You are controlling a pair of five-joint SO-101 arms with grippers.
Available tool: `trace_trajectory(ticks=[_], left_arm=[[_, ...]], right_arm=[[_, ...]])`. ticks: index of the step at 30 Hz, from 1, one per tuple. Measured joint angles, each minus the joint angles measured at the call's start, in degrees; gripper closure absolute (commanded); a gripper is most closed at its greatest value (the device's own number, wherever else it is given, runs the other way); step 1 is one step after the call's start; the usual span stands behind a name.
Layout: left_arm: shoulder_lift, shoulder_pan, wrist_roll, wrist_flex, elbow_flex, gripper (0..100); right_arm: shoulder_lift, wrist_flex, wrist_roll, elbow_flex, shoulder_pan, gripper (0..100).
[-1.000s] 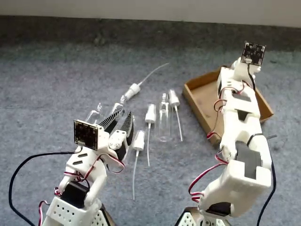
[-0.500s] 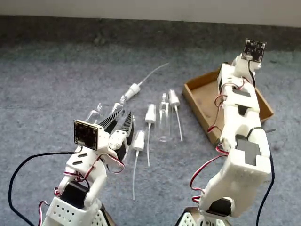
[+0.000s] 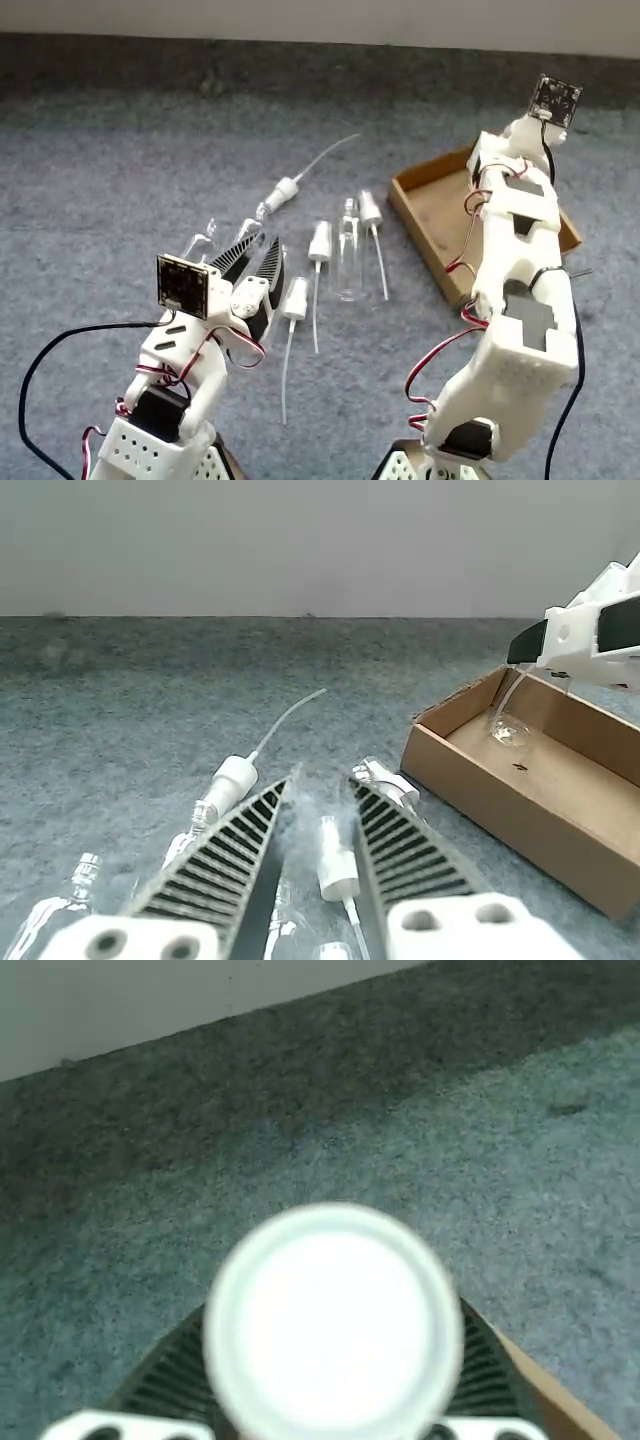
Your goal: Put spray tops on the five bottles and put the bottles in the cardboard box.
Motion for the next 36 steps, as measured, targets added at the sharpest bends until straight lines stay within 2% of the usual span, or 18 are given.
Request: trace_trajectory(ticks=[18,25,36], left_arm=[[0.0,0.0,0.0,0.0,0.0,95],[0.0,0.0,0.0,0.0,0.0,95],[0.0,0.0,0.0,0.18,0.0,95]], right_arm=[[0.0,0.0,-0.26,0.0,0.0,87.9],[0.0,0.0,-0.26,0.0,0.0,73.5],[0.09,0.79,-0.26,0.09,0.0,72.0]])
